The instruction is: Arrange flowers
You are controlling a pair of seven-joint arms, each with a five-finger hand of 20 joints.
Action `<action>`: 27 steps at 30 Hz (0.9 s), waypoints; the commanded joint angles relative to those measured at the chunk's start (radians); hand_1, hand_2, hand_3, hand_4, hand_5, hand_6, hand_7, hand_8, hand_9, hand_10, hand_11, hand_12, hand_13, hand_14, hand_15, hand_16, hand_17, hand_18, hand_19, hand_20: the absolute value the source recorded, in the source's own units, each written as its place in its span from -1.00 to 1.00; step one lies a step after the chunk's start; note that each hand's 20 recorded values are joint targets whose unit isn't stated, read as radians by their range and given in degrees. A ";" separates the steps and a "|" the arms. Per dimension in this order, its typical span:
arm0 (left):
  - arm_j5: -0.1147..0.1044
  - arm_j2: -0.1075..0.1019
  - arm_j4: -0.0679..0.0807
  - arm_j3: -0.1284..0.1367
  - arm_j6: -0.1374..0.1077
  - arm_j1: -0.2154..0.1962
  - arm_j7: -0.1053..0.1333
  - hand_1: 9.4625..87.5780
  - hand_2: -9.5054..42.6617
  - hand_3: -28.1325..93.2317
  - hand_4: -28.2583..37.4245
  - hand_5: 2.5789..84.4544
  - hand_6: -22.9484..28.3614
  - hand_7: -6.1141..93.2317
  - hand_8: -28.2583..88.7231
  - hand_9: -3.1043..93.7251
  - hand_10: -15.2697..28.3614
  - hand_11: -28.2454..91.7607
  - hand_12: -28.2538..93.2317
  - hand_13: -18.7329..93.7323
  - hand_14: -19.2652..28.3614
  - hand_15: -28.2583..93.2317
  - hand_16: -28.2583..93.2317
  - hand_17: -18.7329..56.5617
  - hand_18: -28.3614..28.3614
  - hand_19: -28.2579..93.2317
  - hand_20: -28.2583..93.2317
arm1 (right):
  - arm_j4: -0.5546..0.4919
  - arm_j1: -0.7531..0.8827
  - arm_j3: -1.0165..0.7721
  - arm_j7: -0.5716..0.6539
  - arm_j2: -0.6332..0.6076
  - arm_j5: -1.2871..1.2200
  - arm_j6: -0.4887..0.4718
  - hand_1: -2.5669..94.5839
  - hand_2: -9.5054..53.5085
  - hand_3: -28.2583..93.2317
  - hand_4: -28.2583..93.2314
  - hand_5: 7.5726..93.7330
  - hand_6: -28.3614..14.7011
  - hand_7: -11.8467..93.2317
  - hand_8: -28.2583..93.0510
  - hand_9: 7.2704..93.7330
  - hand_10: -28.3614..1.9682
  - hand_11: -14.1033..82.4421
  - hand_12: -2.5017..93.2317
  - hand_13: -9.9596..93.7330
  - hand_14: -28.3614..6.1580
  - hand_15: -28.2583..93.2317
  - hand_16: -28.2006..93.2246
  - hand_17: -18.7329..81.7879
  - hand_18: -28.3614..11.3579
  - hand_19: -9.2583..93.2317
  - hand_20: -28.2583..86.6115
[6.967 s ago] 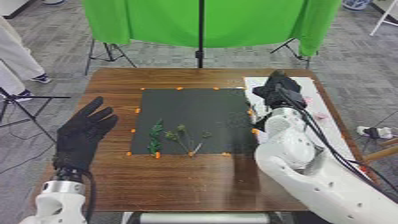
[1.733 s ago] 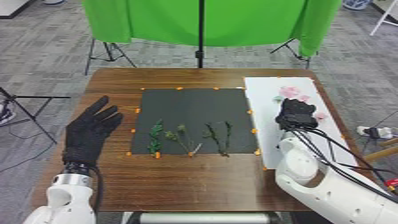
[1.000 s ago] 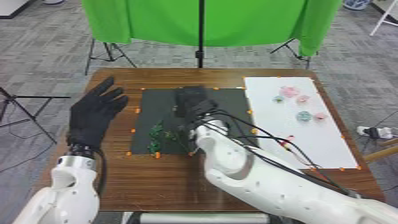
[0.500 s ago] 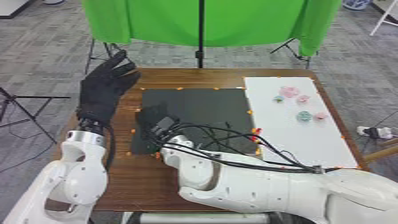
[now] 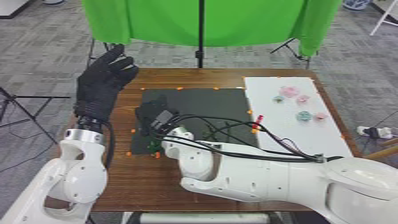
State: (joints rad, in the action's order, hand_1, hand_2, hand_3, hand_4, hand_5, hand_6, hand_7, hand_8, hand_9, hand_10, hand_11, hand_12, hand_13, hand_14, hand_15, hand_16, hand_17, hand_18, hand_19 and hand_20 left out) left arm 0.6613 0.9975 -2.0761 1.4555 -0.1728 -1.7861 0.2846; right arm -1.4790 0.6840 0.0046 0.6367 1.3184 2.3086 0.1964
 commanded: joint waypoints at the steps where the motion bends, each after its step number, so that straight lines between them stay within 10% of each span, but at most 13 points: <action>1: -0.011 -0.010 0.006 -0.005 -0.011 -0.005 0.011 -0.58 -0.32 0.76 -0.87 -0.07 0.30 -0.59 -0.69 -0.16 0.63 -0.08 -0.34 -0.17 0.97 0.37 -0.67 -0.68 0.96 0.45 -0.28 | -0.014 0.008 -0.029 -0.040 0.009 0.037 -0.033 -0.13 -1.00 0.66 -1.00 0.58 0.50 -0.51 -0.63 0.65 0.18 0.40 -0.51 0.48 0.06 0.86 -0.23 -0.10 -0.77 1.00 0.53; 18: -0.015 -0.010 0.005 -0.006 -0.013 -0.015 0.017 -0.58 -0.33 0.77 -0.86 -0.07 0.30 -0.58 -0.69 -0.15 0.63 -0.08 -0.34 -0.17 0.96 0.37 -0.67 -0.69 0.96 0.45 -0.28 | -0.023 0.015 -0.034 -0.069 0.006 0.023 -0.054 -0.15 -1.00 0.70 -1.00 0.51 0.45 -0.47 -0.74 0.58 0.18 0.44 -0.51 0.44 0.06 0.88 -0.23 -0.13 -0.79 1.00 0.53; 27: -0.010 -0.006 0.004 -0.003 -0.012 -0.015 0.011 -0.58 -0.33 0.77 -0.86 -0.07 0.30 -0.58 -0.69 -0.15 0.63 -0.08 -0.34 -0.17 0.96 0.38 -0.67 -0.69 0.96 0.45 -0.27 | -0.002 -0.050 0.059 -0.057 0.009 -0.007 0.091 0.61 -1.00 -0.08 -1.00 0.75 0.41 -0.08 -0.55 0.68 0.43 0.17 -0.25 0.46 0.21 0.86 -0.25 -0.14 -0.68 0.99 0.48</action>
State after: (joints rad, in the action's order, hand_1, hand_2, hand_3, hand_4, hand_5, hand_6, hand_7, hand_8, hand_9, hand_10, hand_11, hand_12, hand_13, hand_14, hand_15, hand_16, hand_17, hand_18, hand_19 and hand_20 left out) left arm 0.6527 0.9873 -2.0762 1.4517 -0.1774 -1.7906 0.3000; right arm -1.4859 0.6814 0.0348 0.5779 1.3200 2.3135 0.2119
